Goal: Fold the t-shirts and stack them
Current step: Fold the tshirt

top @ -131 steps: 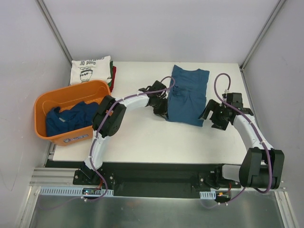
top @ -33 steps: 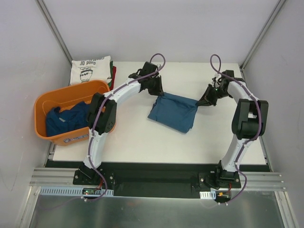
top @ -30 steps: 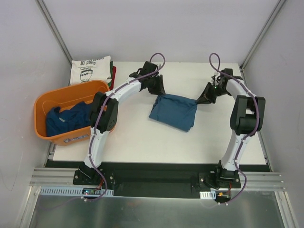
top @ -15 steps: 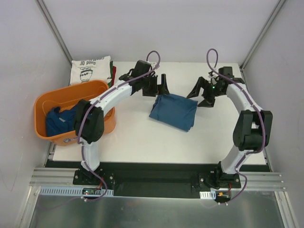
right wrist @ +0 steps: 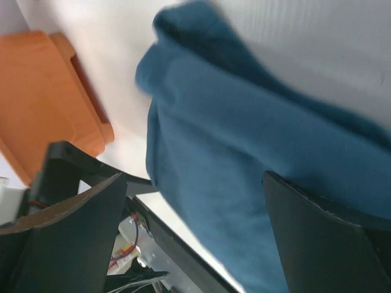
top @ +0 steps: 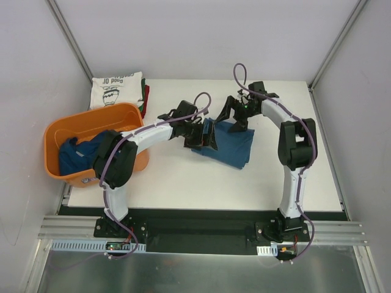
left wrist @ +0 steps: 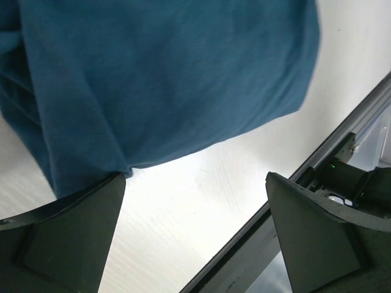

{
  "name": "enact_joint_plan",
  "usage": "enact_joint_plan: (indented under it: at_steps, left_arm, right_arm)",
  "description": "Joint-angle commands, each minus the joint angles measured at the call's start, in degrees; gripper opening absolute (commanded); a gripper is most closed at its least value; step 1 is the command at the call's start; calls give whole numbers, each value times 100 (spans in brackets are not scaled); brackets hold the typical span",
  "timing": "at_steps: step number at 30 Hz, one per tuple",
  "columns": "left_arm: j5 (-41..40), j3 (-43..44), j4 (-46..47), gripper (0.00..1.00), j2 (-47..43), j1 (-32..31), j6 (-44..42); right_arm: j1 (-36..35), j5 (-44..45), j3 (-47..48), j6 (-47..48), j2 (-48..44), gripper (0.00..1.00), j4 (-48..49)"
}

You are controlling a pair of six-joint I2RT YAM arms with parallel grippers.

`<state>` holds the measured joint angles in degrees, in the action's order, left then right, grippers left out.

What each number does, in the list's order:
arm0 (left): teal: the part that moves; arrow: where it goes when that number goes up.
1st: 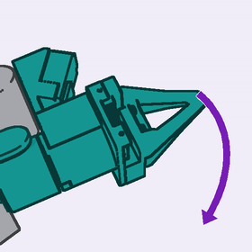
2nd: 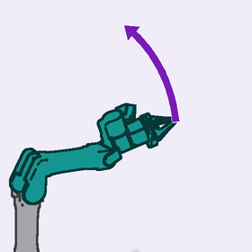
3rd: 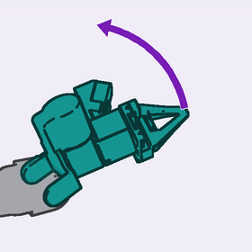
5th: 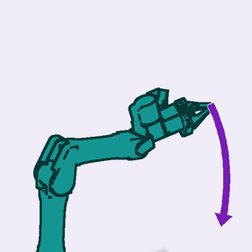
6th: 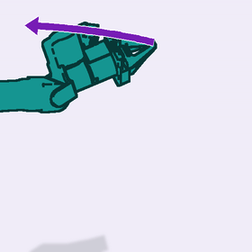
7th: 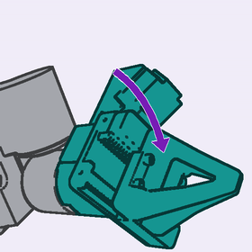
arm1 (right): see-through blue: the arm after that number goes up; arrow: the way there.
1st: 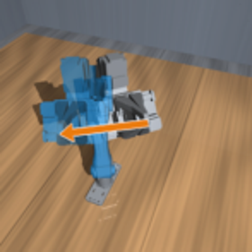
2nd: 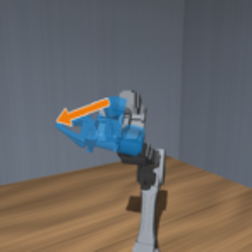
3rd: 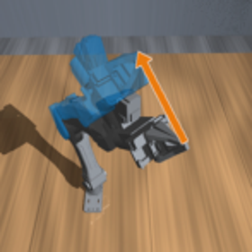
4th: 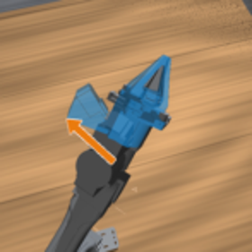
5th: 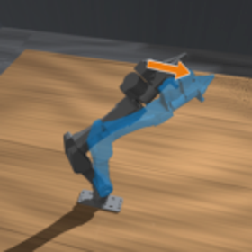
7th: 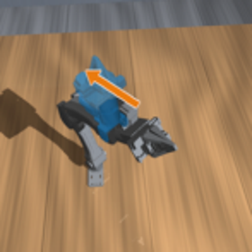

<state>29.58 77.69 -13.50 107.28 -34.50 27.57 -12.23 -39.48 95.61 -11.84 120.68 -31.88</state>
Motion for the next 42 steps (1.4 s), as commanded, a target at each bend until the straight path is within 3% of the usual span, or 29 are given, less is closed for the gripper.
enact_joint_plan:
  at_steps: [1, 11, 15, 18, 23, 24, 29, 34, 38, 42]
  left_arm:
    - [30, -184, 137, 99, 196, 189, -24]
    - [74, -175, 207, 99, 715, 286, -15]
    - [47, -176, 198, 99, 470, 304, -68]
    - [127, -140, 198, 99, 4, 295, -85]
    - [-338, -79, 190, 99, -840, 312, -217]
    - [-409, 69, 190, 99, -849, 312, -226]
    - [-419, 965, 190, 99, -25, 365, -244]
    - [12, 2372, 181, 99, 1327, 400, -147]
    - [65, 3451, 181, 99, 2164, 400, -94]
    - [-207, 3876, 154, 99, 2736, 444, -59]
  right_arm:
    - [1, -60, 878, -170, 508, 97, 156]
    - [98, 99, 2435, -486, 1861, 97, 252]
    - [116, -191, 2691, -469, 1731, 97, 217]
    - [133, -288, 2507, -241, 1135, 97, -2]
    - [168, 167, 1015, 199, -693, 97, -91]
    - [186, 221, 359, 234, -965, 97, -73]
    - [282, 12, -1727, -124, -2390, 97, 705]
    - [282, -279, -2827, -416, -2716, 97, 1218]
    - [379, -411, -2899, -364, -2533, 97, 1316]
    - [432, -481, -2882, -381, -2173, 97, 1491]
